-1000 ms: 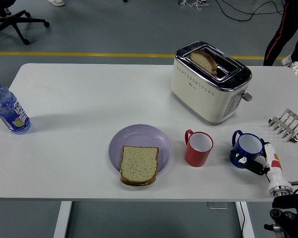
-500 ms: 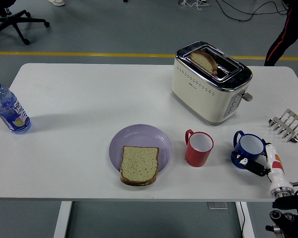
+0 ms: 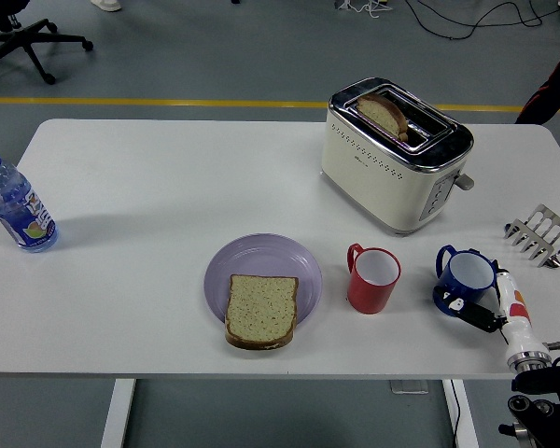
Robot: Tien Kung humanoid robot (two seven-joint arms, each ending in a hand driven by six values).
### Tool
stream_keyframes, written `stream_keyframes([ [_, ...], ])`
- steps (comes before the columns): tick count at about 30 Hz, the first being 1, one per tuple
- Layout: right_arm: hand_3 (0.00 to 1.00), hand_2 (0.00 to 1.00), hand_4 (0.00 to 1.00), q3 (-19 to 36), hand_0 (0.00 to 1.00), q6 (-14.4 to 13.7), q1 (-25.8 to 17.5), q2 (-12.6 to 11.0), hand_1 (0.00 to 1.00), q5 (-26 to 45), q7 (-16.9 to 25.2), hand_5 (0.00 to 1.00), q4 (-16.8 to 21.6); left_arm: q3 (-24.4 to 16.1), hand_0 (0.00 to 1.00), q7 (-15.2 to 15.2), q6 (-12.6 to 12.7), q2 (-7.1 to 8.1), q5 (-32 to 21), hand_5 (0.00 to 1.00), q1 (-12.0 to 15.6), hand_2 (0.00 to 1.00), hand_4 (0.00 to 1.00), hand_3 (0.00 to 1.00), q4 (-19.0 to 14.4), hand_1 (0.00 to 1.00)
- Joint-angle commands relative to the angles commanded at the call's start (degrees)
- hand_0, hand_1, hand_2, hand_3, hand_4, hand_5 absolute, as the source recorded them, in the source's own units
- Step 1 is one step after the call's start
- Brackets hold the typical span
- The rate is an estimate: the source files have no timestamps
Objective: Pick up the cup,pour liquid into bread,place the cup on the desk
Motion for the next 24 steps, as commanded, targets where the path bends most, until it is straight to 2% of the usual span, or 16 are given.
stream_keyframes([
  [5, 0.998, 0.973, 0.929, 0.57, 0.92, -1.12, 0.0, 0.0, 0.865, 1.6, 2.33, 0.186, 0.45, 0.24, 0.682, -0.07, 0.01, 0.0, -0.34, 0.998, -0.11, 0.767, 0.415, 0.66, 0.0, 0.748],
  [14, 0.998, 0.973, 0.933, 1.63, 0.926, -0.78, -0.87, -0.38, 0.866, 1.7, 2.76, 0.19, 2.17, 0.01, 0.682, -0.06, 0.01, 0.01, -0.06, 0.998, -0.26, 0.767, 0.415, 0.66, 0.0, 0.748],
  [22, 0.998, 0.97, 0.946, 2.21, 0.929, -0.51, -2.37, -1.0, 0.86, 0.89, 2.45, 0.199, 5.69, 0.17, 0.681, -0.15, 0.06, 0.03, -0.31, 0.998, -0.32, 0.766, 0.416, 0.66, 0.0, 0.747],
  [24, 0.998, 0.97, 0.946, 2.73, 0.929, -0.75, -3.04, -1.14, 0.86, 0.59, 2.48, 0.199, 8.2, 0.03, 0.681, -0.15, 0.07, 0.03, -0.19, 0.998, -0.32, 0.766, 0.416, 0.66, 0.0, 0.747],
])
